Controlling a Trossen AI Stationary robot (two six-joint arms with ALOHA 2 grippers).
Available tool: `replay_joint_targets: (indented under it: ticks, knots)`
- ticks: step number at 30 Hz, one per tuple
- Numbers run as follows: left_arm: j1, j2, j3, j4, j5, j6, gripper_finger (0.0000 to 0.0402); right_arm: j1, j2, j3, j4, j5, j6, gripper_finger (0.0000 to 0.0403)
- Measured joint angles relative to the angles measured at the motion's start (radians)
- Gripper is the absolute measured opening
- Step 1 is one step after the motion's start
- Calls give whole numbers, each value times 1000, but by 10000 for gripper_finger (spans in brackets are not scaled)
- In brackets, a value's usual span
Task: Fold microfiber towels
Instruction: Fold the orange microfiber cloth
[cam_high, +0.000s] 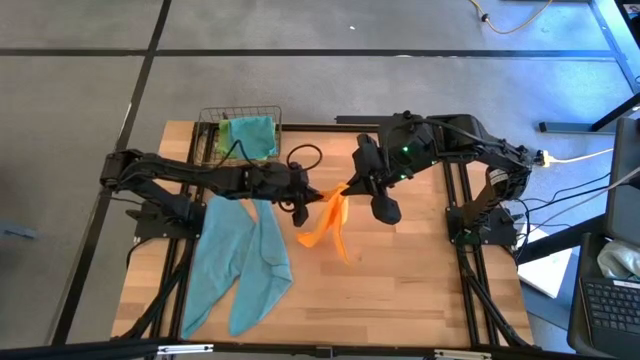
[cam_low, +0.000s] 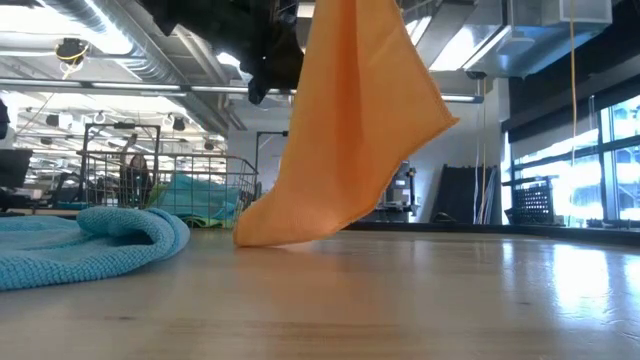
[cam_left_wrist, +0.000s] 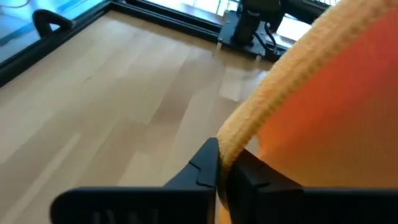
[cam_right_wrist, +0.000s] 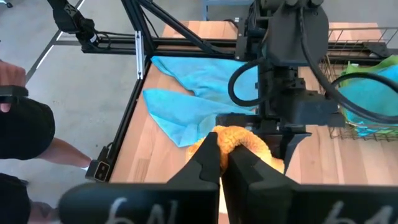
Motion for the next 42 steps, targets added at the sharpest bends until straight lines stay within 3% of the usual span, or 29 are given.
replay_joint_targets:
  ticks: [5, 10, 19, 25, 34, 36, 40, 42]
  knots:
    - [2, -42, 0, -40, -54, 4, 1, -1, -20, 0, 3, 22, -2, 3]
    - [26, -125, 24, -114, -71, 23, 0, -2, -48, 0, -88, 133, -25, 3]
    - [97, -164, 242, -419, -104, 203, 0, -100, -75, 2, -268, 315, 16, 3]
    - [195, -163, 328, -497, -135, 291, 0, -188, -70, -19, -311, 496, 21, 3]
    - [355, -152, 434, -554, -128, 374, 0, -302, -66, -23, -291, 674, -134, 7]
    - [357, -150, 464, -598, -104, 344, 0, -310, -66, -23, -306, 629, -140, 10]
    - [290, -151, 487, -728, -51, 289, 0, -320, -66, -58, -313, 286, -118, 10]
    - [240, -150, 465, -792, -31, 247, 0, -302, -63, -122, -307, 197, -101, 8]
